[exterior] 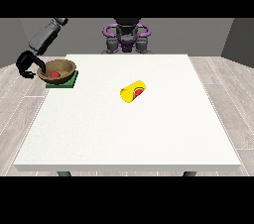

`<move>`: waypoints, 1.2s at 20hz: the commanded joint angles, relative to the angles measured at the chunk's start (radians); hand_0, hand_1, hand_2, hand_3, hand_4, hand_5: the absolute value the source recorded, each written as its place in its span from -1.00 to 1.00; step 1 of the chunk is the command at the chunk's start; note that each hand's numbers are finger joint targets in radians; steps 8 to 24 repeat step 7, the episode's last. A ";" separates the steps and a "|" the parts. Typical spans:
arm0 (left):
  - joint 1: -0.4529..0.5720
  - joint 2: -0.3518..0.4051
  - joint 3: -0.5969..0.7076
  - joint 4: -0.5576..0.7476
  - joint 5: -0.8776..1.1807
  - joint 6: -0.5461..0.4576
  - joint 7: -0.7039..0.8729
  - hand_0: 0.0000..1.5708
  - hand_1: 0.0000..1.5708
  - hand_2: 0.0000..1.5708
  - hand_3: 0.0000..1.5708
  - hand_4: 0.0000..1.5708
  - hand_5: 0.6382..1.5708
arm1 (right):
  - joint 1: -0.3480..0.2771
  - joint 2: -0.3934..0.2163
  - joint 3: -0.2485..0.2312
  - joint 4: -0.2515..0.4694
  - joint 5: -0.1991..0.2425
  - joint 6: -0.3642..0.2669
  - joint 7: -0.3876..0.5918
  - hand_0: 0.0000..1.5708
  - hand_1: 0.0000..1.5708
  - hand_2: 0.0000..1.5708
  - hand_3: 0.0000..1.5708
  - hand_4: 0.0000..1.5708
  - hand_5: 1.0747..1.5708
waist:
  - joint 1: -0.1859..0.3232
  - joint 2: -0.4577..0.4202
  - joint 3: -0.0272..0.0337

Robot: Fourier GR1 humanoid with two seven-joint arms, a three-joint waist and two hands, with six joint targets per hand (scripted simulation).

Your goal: Pick the cup and pour the ball into the bowl, then pick the bowl and place it on the pad

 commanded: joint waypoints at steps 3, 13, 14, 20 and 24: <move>-0.009 0.009 -0.004 -0.006 0.021 0.010 0.037 -1.00 -1.00 -1.00 -1.00 -1.00 0.88 | -0.064 -0.051 -0.015 0.004 -0.021 0.041 0.037 -0.46 -0.46 -0.41 -0.25 -1.00 0.71 | -0.021 0.003 -0.0002; 0.067 -0.038 -0.024 0.056 -0.019 -0.027 -0.046 -1.00 -1.00 -1.00 -1.00 -1.00 0.88 | -0.071 -0.077 -0.010 -0.019 -0.033 0.069 0.129 -0.83 -0.83 -0.64 -0.52 -1.00 0.58 | -0.015 -0.074 -0.0024; 0.067 -0.038 -0.024 0.056 -0.019 -0.027 -0.046 -1.00 -1.00 -1.00 -1.00 -1.00 0.88 | -0.071 -0.077 -0.010 -0.019 -0.033 0.069 0.129 -0.83 -0.83 -0.64 -0.52 -1.00 0.58 | -0.015 -0.074 -0.0024; 0.067 -0.038 -0.024 0.056 -0.019 -0.027 -0.046 -1.00 -1.00 -1.00 -1.00 -1.00 0.88 | -0.071 -0.077 -0.010 -0.019 -0.033 0.069 0.129 -0.83 -0.83 -0.64 -0.52 -1.00 0.58 | -0.015 -0.074 -0.0024; 0.067 -0.038 -0.024 0.056 -0.019 -0.027 -0.046 -1.00 -1.00 -1.00 -1.00 -1.00 0.88 | -0.071 -0.077 -0.010 -0.019 -0.033 0.069 0.129 -0.83 -0.83 -0.64 -0.52 -1.00 0.58 | -0.015 -0.074 -0.0024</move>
